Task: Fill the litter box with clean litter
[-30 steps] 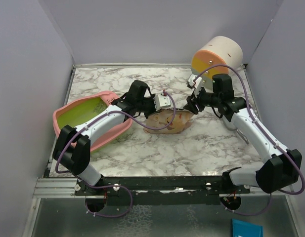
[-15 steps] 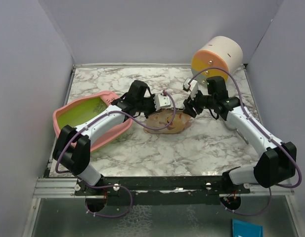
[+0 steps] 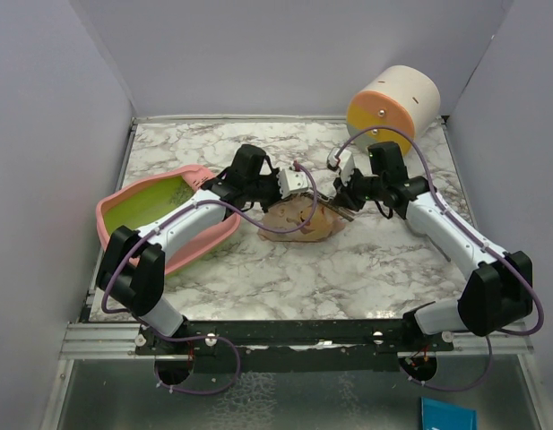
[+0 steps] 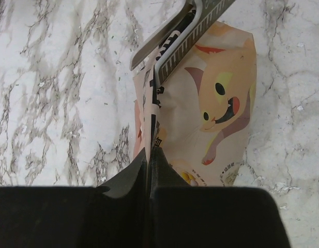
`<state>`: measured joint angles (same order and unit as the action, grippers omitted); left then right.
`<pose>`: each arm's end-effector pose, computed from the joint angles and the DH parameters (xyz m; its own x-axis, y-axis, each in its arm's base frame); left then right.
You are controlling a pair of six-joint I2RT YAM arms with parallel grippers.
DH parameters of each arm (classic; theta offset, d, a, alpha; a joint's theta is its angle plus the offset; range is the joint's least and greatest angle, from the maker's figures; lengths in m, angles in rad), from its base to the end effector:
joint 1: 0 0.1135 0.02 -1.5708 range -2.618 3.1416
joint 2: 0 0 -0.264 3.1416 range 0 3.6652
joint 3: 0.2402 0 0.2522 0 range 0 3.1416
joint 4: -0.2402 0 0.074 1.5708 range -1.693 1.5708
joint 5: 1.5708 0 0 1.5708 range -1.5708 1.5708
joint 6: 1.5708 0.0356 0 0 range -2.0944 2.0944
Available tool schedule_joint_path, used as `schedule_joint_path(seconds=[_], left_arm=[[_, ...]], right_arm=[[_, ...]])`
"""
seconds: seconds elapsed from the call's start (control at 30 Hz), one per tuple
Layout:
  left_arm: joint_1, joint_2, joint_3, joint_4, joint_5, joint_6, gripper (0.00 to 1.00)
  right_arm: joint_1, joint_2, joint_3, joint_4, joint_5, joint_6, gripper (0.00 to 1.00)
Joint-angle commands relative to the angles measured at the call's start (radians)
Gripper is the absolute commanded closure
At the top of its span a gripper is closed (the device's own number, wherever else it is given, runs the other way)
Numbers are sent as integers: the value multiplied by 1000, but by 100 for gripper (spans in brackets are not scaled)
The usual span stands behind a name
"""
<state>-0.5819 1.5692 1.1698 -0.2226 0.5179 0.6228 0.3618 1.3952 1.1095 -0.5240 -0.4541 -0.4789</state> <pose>0.2859 -0.2092 0.2764 0.0793 0.5545 -0.8284 0.9448 0.2232 0.2398 0.2740 0.1204 0.2852 -0.3241 -0.5654 -0.7585 -0.8455 0.5328 -0.0359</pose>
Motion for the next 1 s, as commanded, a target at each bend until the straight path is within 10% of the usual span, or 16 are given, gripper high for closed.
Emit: schedule_joint_path(seconds=[0.0,0.5,0.97], left_arm=[[5,-32,18,141,24,-7,100],[4,-33,12,149,31,-30,100],[4,-106,-57,280,-24,-102,100]], right_arm=[[2,-3,22,27,33,28,99],[0,-158,137,167,459,216,99],[-75,476,496,145,399,433,99]])
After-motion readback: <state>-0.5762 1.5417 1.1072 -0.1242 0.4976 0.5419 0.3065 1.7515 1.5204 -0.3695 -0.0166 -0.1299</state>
